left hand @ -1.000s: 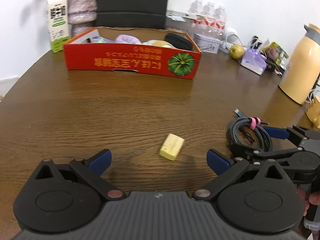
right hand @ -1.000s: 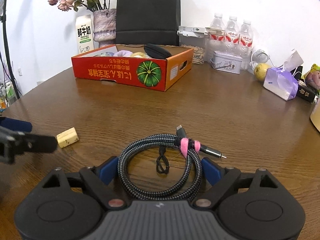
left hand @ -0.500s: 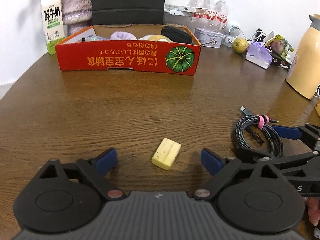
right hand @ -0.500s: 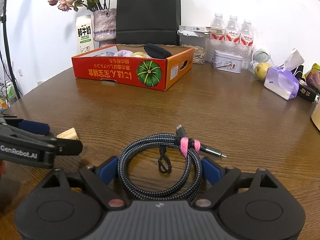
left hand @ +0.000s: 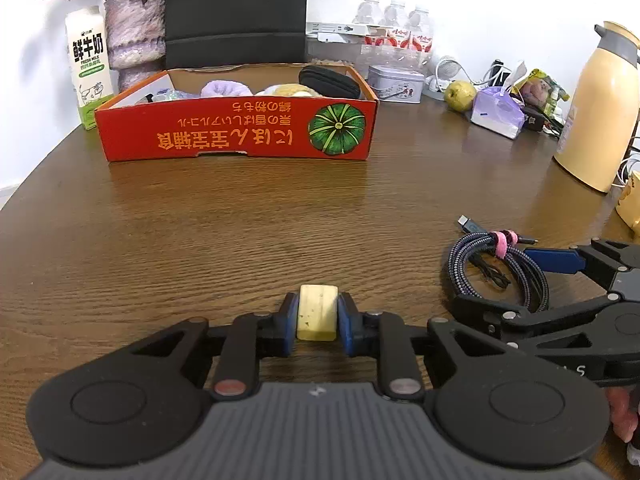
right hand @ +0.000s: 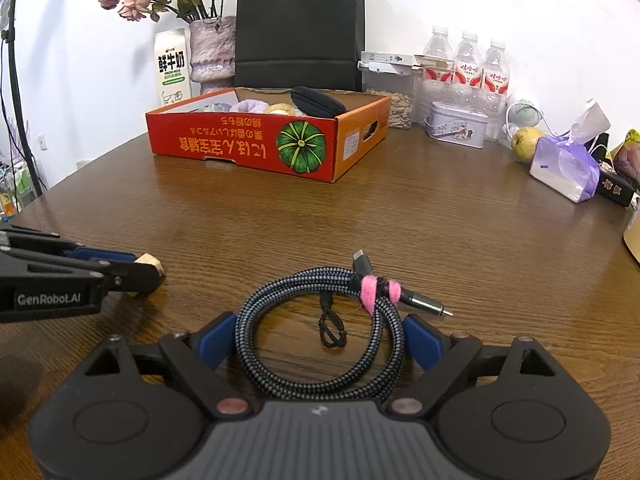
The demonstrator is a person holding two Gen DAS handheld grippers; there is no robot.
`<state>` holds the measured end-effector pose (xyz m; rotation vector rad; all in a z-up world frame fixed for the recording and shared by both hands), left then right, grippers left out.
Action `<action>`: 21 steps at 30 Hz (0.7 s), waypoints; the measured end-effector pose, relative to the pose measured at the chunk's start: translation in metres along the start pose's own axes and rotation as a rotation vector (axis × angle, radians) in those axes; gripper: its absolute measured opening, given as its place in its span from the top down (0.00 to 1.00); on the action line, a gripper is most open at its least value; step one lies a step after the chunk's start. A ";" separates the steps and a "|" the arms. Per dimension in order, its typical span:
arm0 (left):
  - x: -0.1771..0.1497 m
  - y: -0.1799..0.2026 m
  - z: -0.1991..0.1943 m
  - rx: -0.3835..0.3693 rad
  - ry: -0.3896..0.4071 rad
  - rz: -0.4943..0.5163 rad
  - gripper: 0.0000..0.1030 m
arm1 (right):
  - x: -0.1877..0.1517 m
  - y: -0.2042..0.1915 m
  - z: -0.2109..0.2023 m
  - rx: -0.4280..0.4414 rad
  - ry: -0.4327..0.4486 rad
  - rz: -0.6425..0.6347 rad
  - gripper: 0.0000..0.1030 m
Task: Organize objects
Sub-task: 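Lower the left gripper onto the small yellow block and grasp it, then carry the yellow block and black cable with both grippers into the box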
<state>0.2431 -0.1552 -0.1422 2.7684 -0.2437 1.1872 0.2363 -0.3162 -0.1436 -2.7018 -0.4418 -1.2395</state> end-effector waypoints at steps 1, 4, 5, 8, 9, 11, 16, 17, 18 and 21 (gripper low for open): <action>0.000 0.000 0.000 -0.003 -0.001 -0.001 0.79 | 0.000 0.000 0.000 -0.002 0.001 0.000 0.14; 0.003 -0.002 -0.001 -0.005 0.008 -0.002 0.79 | 0.001 -0.001 -0.001 -0.006 0.006 -0.002 0.14; 0.004 -0.002 -0.002 -0.007 0.014 -0.002 0.79 | 0.001 -0.001 -0.001 -0.008 0.007 -0.001 0.14; 0.009 -0.006 -0.004 -0.009 0.027 -0.005 0.79 | 0.006 -0.003 -0.003 -0.002 0.035 0.006 0.15; 0.011 -0.007 -0.005 -0.009 0.032 -0.006 0.79 | 0.008 -0.004 -0.003 0.000 0.042 0.004 0.15; 0.015 -0.011 -0.006 -0.007 0.043 -0.010 0.79 | 0.016 -0.004 -0.005 0.005 0.060 0.009 0.15; 0.030 -0.024 -0.010 -0.002 0.073 -0.030 0.79 | 0.041 -0.012 -0.007 0.008 0.102 -0.004 0.15; 0.034 -0.028 -0.011 -0.001 0.079 -0.036 0.79 | 0.047 -0.014 -0.008 0.008 0.112 -0.006 0.15; 0.038 -0.031 -0.012 0.000 0.085 -0.040 0.79 | 0.053 -0.016 -0.008 0.008 0.122 -0.009 0.15; 0.051 -0.042 -0.014 0.004 0.107 -0.054 0.79 | 0.069 -0.022 -0.009 0.004 0.150 -0.017 0.15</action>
Point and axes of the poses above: each gripper's, at about its wrist camera, not at the fingertips, and z roughly the way its jaws point, y to its right, x to its top, the point moved 9 cm from there along z, roughly the way its jaws point, and after that the axes turned 2 degrees about -y, right-handed, at the moved point
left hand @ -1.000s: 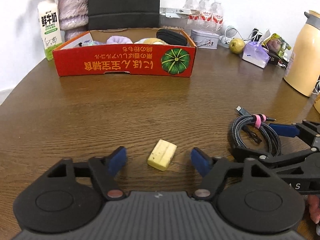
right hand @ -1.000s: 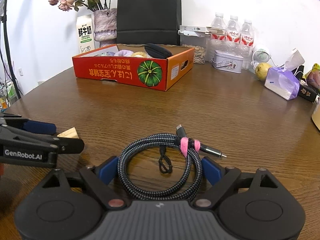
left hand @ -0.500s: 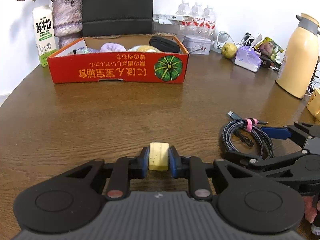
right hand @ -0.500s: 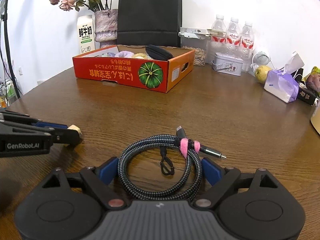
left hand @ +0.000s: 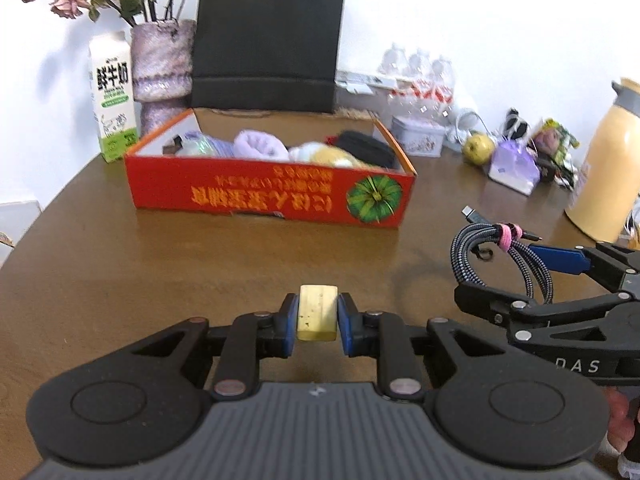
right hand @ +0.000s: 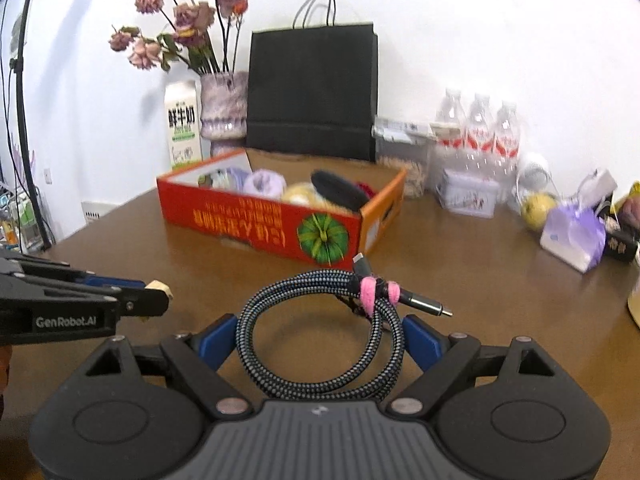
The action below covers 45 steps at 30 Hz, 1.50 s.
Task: Organize objects
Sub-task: 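Carry the yellow block and black cable with both grippers into the box, then open both grippers to drop the block and cable into the box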
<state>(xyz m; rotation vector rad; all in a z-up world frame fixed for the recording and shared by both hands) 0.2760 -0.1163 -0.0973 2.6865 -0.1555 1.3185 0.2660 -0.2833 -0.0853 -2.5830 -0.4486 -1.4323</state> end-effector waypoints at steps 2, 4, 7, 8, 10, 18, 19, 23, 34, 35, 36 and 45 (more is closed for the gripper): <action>0.010 -0.006 -0.001 0.001 0.017 -0.009 0.79 | 0.012 -0.003 0.002 -0.003 0.020 -0.004 0.15; 0.020 -0.012 -0.001 -0.001 0.034 -0.019 0.79 | 0.023 -0.006 0.005 -0.005 0.035 -0.007 0.15; 0.037 -0.022 0.000 0.005 0.064 -0.027 0.79 | 0.038 -0.011 0.013 -0.007 0.052 -0.008 0.15; 0.042 -0.025 0.001 0.005 0.070 -0.031 0.79 | 0.043 -0.012 0.016 -0.006 0.057 -0.009 0.15; 0.054 -0.032 0.004 0.005 0.083 -0.042 0.79 | 0.051 -0.015 0.022 -0.003 0.064 -0.008 0.15; 0.093 -0.061 0.019 0.010 0.140 -0.100 0.79 | 0.086 -0.024 0.053 -0.010 0.100 -0.001 0.15; 0.097 -0.064 0.021 0.011 0.146 -0.107 0.79 | 0.090 -0.025 0.058 -0.010 0.104 0.001 0.15; 0.115 -0.074 0.034 0.011 0.162 -0.121 0.79 | 0.107 -0.029 0.080 -0.015 0.120 0.004 0.15; 0.151 -0.092 0.080 0.014 0.172 -0.120 0.79 | 0.137 -0.027 0.143 -0.010 0.132 0.033 0.15; 0.154 -0.093 0.085 0.017 0.172 -0.120 0.79 | 0.139 -0.025 0.148 -0.011 0.133 0.037 0.15; 0.157 -0.094 0.089 0.017 0.172 -0.119 0.79 | 0.140 -0.024 0.153 -0.011 0.134 0.041 0.15; 0.180 -0.093 0.128 0.024 0.168 -0.102 0.79 | 0.155 -0.014 0.188 0.001 0.118 0.064 0.15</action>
Point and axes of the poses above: each gripper's, at about its wrist camera, not at the fingertips, and z roughly the way its jaws point, y to its right, x to its top, the point moved 9 cm from there along z, roughly the way its jaws point, and after that the axes turned 2 degrees about -y, right-handed, at the moved point
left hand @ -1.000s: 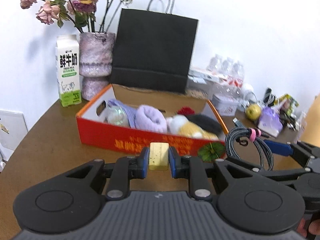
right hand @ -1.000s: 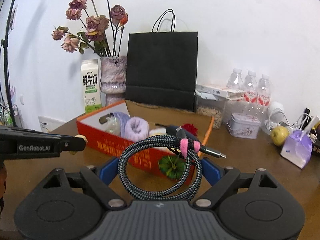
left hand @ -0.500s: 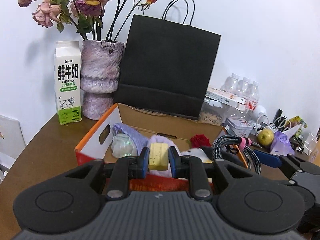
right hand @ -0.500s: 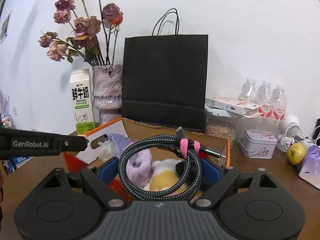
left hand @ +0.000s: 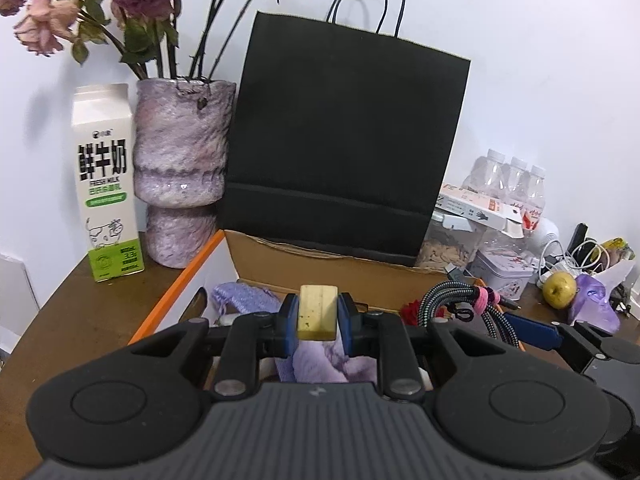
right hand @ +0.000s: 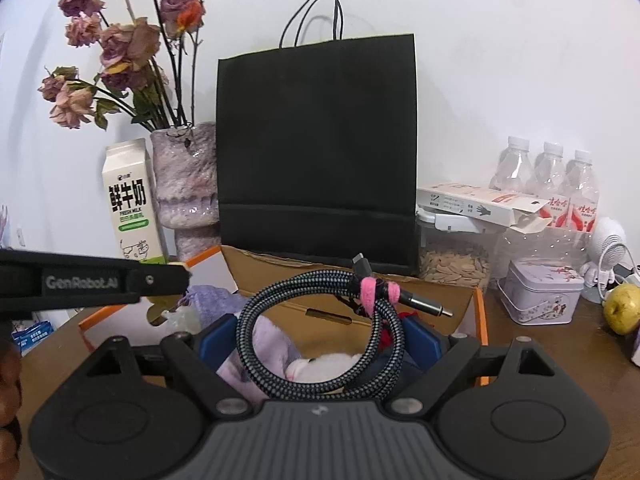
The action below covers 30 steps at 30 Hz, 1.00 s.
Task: Organize objects
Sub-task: 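Open both grippers to drop the block and cable into the box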
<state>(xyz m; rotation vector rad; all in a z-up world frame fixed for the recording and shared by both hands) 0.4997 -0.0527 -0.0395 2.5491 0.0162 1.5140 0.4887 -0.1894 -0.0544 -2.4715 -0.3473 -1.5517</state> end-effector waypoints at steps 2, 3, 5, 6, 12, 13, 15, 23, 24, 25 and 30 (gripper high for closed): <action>0.003 0.000 0.008 -0.003 -0.001 -0.003 0.79 | 0.002 0.001 0.006 0.000 -0.004 -0.001 0.15; 0.005 -0.001 0.012 -0.002 -0.002 -0.004 0.79 | 0.003 0.002 0.008 -0.003 -0.005 -0.002 0.15; 0.009 -0.002 0.019 0.003 -0.001 -0.005 0.79 | 0.005 0.004 0.013 -0.013 -0.006 -0.005 0.15; 0.010 -0.002 0.021 0.003 0.000 -0.007 0.79 | 0.006 0.005 0.014 -0.018 -0.007 -0.005 0.15; 0.014 -0.005 0.035 0.011 -0.006 -0.011 0.79 | 0.005 0.011 0.025 -0.043 -0.030 -0.007 0.14; 0.014 -0.006 0.036 0.012 -0.008 -0.013 0.79 | 0.003 0.011 0.027 -0.045 -0.038 -0.007 0.14; 0.014 -0.009 0.039 0.021 -0.013 -0.025 0.76 | -0.001 0.012 0.030 -0.045 -0.056 -0.004 0.14; 0.015 -0.012 0.035 0.067 0.005 0.010 0.00 | -0.001 0.018 0.026 -0.051 -0.053 0.020 0.00; 0.015 -0.013 0.035 0.070 0.002 0.008 0.00 | -0.001 0.018 0.026 -0.053 -0.055 0.020 0.00; 0.015 -0.014 0.035 0.070 -0.004 0.004 0.00 | -0.002 0.018 0.026 -0.054 -0.057 0.019 0.00; 0.013 -0.021 0.032 0.085 -0.019 -0.003 0.00 | -0.004 0.017 0.021 -0.050 -0.068 0.020 0.00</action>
Point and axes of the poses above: each gripper's, at about its wrist camera, not at the fingertips, and z roughly the way its jaws point, y to its right, x to its top, the point moved 9 cm from there along z, roughly the way its jaws point, and after that the axes turned 2 degrees about -y, right-handed, at the moved point
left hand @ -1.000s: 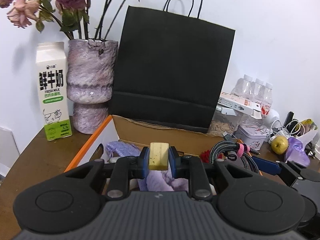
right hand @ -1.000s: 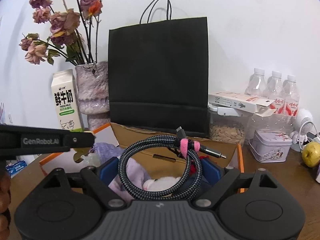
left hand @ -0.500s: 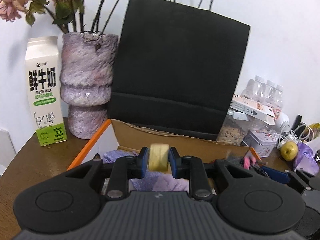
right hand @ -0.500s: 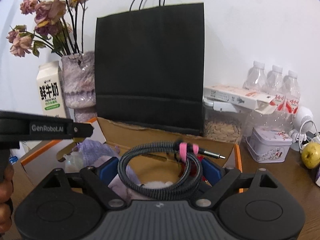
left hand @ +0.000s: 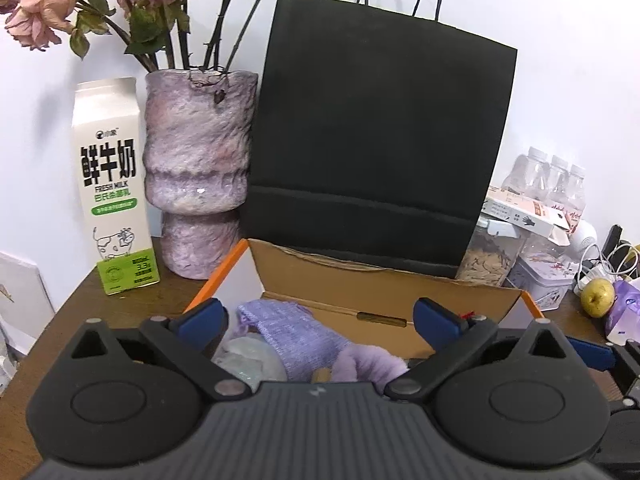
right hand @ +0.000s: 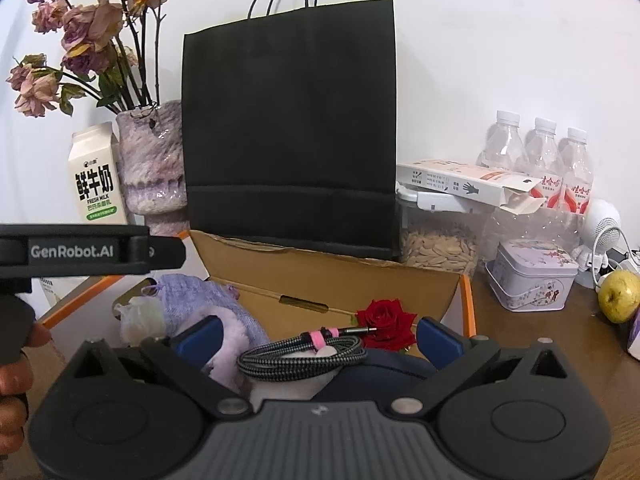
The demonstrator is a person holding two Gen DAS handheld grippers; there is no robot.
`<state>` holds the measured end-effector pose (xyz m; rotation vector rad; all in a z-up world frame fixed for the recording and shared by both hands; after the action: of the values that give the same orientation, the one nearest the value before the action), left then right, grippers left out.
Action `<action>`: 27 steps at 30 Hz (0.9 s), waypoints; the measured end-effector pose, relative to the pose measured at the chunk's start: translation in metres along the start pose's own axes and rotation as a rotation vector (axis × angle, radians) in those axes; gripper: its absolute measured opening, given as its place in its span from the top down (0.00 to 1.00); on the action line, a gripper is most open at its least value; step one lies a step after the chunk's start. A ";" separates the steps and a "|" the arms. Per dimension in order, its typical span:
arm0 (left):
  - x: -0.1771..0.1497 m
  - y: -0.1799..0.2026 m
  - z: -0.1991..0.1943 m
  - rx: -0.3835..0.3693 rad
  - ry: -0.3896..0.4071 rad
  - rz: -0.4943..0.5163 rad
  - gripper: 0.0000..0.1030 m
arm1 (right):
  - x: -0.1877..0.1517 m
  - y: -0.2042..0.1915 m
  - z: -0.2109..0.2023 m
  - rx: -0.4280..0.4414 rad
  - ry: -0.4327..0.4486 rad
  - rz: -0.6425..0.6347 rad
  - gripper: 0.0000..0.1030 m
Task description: Organize objects
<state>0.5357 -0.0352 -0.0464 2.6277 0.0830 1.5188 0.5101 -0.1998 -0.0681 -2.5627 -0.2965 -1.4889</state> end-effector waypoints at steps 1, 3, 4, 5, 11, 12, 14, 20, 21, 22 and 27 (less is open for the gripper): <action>0.000 -0.001 -0.002 0.002 -0.001 0.003 0.00 | 0.000 0.000 -0.002 0.001 0.000 -0.002 0.00; -0.001 -0.004 -0.007 0.002 0.001 0.002 0.00 | -0.001 -0.002 -0.008 0.002 0.004 -0.008 0.00; -0.001 -0.005 -0.009 0.003 0.001 0.003 0.00 | -0.001 -0.003 -0.011 0.001 0.007 -0.011 0.00; -0.002 -0.005 -0.013 0.002 0.002 0.006 0.00 | -0.002 -0.004 -0.015 0.001 0.010 -0.014 0.00; -0.010 -0.003 -0.040 -0.016 -0.003 0.039 0.00 | -0.009 -0.012 -0.041 0.003 0.014 -0.010 0.00; -0.011 -0.003 -0.045 -0.020 -0.003 0.044 0.00 | -0.010 -0.013 -0.045 0.003 0.013 -0.008 0.00; -0.015 -0.002 -0.056 -0.029 -0.003 0.048 0.00 | -0.014 -0.017 -0.054 0.002 0.007 -0.005 0.00; -0.029 -0.010 -0.097 -0.041 -0.005 0.042 0.00 | -0.029 -0.032 -0.088 0.005 -0.013 -0.004 0.00; -0.033 -0.012 -0.104 -0.039 -0.009 0.044 0.00 | -0.032 -0.035 -0.095 0.003 -0.016 -0.008 0.00; -0.037 -0.014 -0.111 -0.038 -0.014 0.047 0.00 | -0.034 -0.037 -0.101 0.002 -0.017 -0.013 0.00; -0.062 -0.022 -0.152 -0.020 -0.041 0.058 0.00 | -0.048 -0.051 -0.140 0.010 -0.020 -0.028 0.00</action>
<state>0.3734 -0.0095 -0.0273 2.6661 -0.0116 1.4745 0.3564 -0.1882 -0.0395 -2.5771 -0.3431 -1.4684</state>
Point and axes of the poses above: each gripper's, at about its wrist camera, not at the fingertips, and z roughly the way its jaws point, y to its right, x to its top, the point moved 9 cm from there along z, roughly the way its jaws point, and after that the axes turned 2 degrees about -y, right-handed, at the moved point
